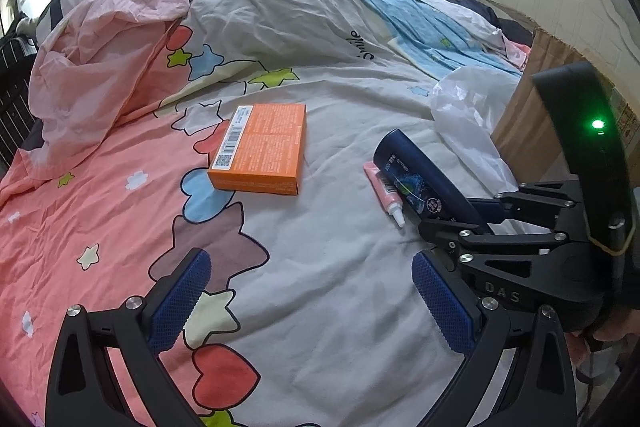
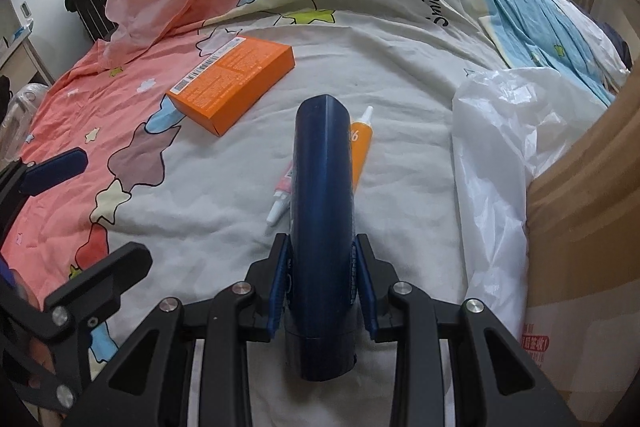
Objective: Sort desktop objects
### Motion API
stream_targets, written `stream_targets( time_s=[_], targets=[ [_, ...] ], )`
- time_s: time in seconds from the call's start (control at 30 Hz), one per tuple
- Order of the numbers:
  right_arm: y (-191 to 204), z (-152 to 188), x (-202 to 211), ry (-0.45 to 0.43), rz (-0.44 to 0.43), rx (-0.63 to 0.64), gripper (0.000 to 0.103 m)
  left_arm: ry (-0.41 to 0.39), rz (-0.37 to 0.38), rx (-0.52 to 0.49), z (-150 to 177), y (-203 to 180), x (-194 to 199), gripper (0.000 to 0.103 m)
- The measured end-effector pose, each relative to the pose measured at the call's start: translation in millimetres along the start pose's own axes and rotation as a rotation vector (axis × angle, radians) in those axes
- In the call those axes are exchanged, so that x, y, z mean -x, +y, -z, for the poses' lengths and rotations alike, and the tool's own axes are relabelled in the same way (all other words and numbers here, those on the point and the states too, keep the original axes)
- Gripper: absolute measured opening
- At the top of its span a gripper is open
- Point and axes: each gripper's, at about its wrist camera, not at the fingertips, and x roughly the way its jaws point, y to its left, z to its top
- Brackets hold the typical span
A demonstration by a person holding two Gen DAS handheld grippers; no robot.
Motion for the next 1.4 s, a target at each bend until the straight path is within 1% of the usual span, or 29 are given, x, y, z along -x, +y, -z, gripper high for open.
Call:
stream_targets(
  time_s=[0.13, 0.27, 0.4, 0.5, 0.7, 0.87, 1.1, 1.27, 1.4],
  targets=[
    [-3, -3, -4, 0.013, -0.009, -0.004, 0.029, -0.004, 0.0, -0.002, 0, -1, 4, 0.103],
    [-5, 0, 1, 0.002, -0.026, -0.026, 0.029, -0.008, -0.003, -0.003, -1, -2, 7, 0.103],
    [0, 7, 34, -0.069, -0.038, -0.015, 0.029, -0.004, -0.002, 0.004, -3, -2, 6, 0.103],
    [0, 8, 65, -0.142, -0.037, -0.013, 0.029, 0.009, 0.0, 0.007, -4, -5, 2, 0.103],
    [-7, 6, 116, -0.254, -0.012, -0.014, 0.029, 0.012, -0.034, 0.011, -10, -13, -4, 0.103],
    [-7, 6, 134, -0.28, -0.002, 0.008, 0.029, 0.014, -0.058, 0.008, -16, -23, -11, 0.103],
    [-14, 7, 140, -0.279, 0.011, 0.02, 0.029, 0.021, -0.055, 0.002, -20, -36, -23, 0.103],
    [-15, 14, 129, -0.266, 0.018, 0.014, 0.029, 0.025, -0.102, 0.01, -19, -35, -31, 0.103],
    [-14, 16, 113, -0.259, 0.024, 0.002, 0.029, 0.022, -0.141, 0.028, -20, -29, -35, 0.103]
  ],
)
